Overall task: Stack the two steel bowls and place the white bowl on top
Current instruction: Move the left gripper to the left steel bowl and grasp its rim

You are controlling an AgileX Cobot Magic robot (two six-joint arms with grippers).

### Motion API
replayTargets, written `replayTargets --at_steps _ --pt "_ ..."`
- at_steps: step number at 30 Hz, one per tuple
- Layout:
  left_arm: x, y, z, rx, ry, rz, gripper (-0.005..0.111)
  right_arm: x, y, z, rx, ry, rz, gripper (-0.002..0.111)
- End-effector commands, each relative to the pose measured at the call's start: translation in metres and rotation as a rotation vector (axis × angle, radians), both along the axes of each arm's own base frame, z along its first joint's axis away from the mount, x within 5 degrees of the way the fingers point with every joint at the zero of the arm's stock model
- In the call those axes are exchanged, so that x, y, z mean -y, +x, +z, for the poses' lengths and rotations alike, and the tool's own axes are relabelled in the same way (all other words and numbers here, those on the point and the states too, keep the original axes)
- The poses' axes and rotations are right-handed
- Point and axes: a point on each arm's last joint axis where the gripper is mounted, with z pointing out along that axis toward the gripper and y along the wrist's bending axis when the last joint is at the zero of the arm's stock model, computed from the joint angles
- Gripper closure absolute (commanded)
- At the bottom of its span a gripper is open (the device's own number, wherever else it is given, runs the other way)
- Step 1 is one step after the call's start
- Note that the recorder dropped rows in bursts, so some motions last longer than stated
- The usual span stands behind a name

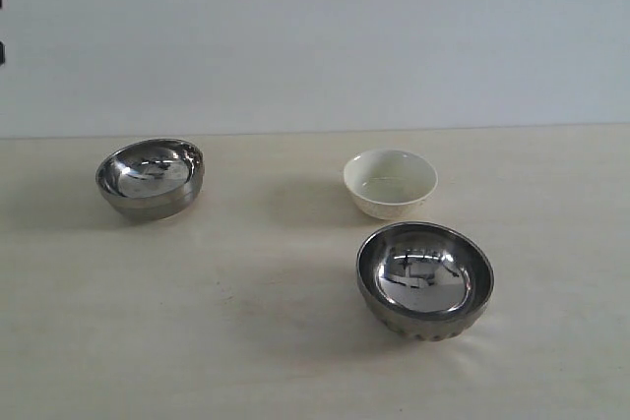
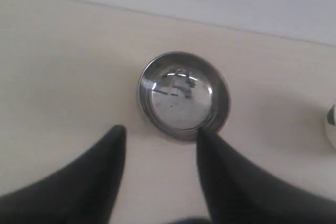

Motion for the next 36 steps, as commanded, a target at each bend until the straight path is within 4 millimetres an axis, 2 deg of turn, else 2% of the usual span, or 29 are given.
replayTargets --at_steps 1,5,9,13,18,27,29,30,32,33,35,36 --pt "-0.005 0.037 -0.048 -0.099 0.003 -0.007 0.043 0.001 0.000 0.002 0.007 -0.005 -0.005 0.108" --pt "-0.006 0.066 -0.093 -0.187 -0.016 -0.005 0.042 0.001 0.000 0.002 0.008 -0.005 -0.003 0.108" --pt "0.003 0.090 -0.125 -0.227 -0.062 -0.034 0.042 0.000 0.000 0.002 0.010 -0.002 -0.001 0.108" --pt "0.019 0.113 -0.148 -0.244 -0.058 -0.081 0.043 -0.005 -0.001 0.002 0.009 -0.026 0.037 0.108" --pt "0.020 0.126 -0.168 -0.264 -0.062 -0.077 0.046 -0.012 -0.003 0.001 0.002 -0.049 0.089 0.108" --pt "0.018 0.139 -0.201 -0.287 -0.068 -0.050 0.047 -0.012 -0.003 0.001 0.004 -0.049 0.090 0.108" --pt "0.018 0.139 -0.209 -0.300 -0.066 -0.052 0.057 -0.013 -0.003 0.002 0.017 -0.046 0.103 0.108" --pt "0.018 0.139 -0.209 -0.304 -0.067 -0.054 0.066 -0.013 -0.003 0.002 0.018 -0.045 0.104 0.108" --pt "0.019 0.138 -0.208 -0.316 -0.073 -0.059 0.085 -0.013 -0.003 0.003 0.020 -0.045 0.106 0.108" --pt "0.020 0.138 -0.203 -0.317 -0.091 -0.063 0.102 -0.013 -0.003 0.003 0.020 -0.045 0.106 0.108" --pt "0.023 0.137 -0.191 -0.348 -0.099 -0.099 0.103 -0.013 -0.003 0.002 0.011 -0.047 0.097 0.108" --pt "0.022 0.135 -0.175 -0.323 -0.102 -0.093 0.103 -0.012 -0.003 0.002 0.009 -0.047 0.095 0.108"
